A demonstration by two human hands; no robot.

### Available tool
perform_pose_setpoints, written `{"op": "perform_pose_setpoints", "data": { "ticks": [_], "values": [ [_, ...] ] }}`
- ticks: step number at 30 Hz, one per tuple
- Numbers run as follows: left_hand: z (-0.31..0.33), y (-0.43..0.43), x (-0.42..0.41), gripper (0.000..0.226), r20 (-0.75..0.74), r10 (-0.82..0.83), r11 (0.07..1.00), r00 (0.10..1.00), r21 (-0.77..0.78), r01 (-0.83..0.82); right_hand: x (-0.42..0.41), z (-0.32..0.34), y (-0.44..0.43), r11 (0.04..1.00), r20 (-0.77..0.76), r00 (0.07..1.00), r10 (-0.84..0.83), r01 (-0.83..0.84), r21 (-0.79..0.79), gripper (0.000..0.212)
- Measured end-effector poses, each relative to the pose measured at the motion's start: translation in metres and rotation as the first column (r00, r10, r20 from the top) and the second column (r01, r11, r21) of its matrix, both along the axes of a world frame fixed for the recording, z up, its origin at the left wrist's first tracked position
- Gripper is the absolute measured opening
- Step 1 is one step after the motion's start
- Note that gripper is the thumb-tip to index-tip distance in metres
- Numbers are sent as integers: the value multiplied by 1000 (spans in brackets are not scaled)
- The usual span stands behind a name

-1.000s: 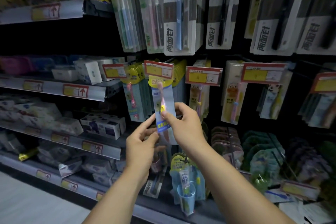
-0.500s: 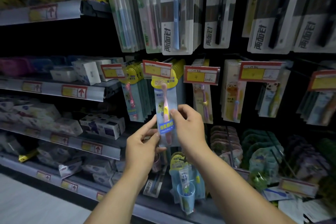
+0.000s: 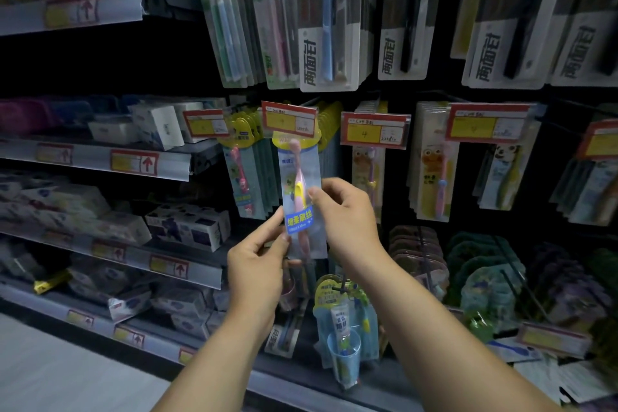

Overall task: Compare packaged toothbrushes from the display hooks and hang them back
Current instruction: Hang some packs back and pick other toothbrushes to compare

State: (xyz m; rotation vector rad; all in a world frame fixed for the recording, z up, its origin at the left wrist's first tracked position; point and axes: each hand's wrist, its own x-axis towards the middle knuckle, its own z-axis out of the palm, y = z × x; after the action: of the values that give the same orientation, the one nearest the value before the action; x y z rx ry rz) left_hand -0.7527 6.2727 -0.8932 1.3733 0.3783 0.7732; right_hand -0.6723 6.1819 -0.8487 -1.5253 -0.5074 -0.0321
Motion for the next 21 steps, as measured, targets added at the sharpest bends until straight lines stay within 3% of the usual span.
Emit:
{"op": "perform_pose_setpoints", "data": {
  "ticks": [9,21],
  "values": [
    [-3,-4,0,45,9,-44,997,999,68,43,-4,-4,-6,994,30,996,-86,83,76,31],
    [-1,8,-11,48,-48,-115,993,992,-21,114,-14,-12,7,990,66,988,-141,139,35,17]
  ]
}}
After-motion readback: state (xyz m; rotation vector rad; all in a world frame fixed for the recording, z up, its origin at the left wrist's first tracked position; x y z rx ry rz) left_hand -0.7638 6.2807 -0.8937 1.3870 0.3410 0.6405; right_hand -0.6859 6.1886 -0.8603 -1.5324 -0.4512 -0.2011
